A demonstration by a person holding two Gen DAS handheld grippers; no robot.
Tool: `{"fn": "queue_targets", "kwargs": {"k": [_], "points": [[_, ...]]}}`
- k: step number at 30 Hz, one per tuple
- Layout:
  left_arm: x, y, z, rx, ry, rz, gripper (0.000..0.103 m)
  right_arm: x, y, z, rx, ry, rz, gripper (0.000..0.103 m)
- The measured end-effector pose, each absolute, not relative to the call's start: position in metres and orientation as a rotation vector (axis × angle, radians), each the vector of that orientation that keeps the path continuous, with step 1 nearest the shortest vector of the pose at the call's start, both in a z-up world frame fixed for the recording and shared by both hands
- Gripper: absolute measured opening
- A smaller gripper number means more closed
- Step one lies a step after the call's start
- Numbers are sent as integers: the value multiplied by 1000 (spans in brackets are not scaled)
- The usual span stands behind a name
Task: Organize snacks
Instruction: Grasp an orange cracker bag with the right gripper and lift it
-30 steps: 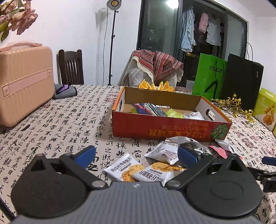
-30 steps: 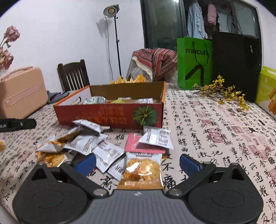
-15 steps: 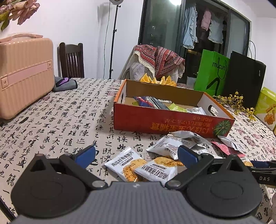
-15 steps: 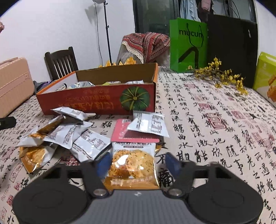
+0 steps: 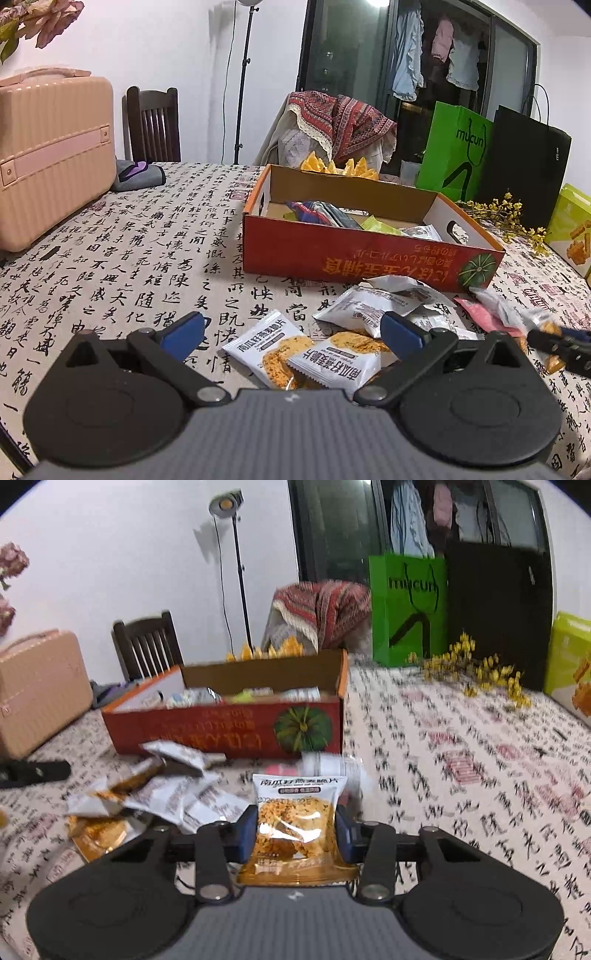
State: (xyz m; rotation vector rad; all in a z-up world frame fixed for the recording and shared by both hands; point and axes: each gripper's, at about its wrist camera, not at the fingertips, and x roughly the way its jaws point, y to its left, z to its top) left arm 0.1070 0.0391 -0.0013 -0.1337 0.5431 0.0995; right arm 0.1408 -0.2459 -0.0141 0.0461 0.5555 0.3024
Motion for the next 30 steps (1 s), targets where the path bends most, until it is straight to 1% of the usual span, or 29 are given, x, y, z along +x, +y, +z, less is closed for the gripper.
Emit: {"fn": "queue_targets", "kwargs": {"k": [4,7,19,24,30], "points": [[109,41,-3,-137,561,94,103,132,-250,-4,52,484,296,42],[110,42,-5,-134,578,87,103,131,-254,-2,61,466,290,42],[125,37,-22,-105,672,55,103,131,-257,-7,80,472,287,42],[128,56,-18,-195,645,120,103,132,-261,-9,89,475,278,42],[134,53,-18,-156,648,72,103,134,-262,-10,95,479,284,42]]}}
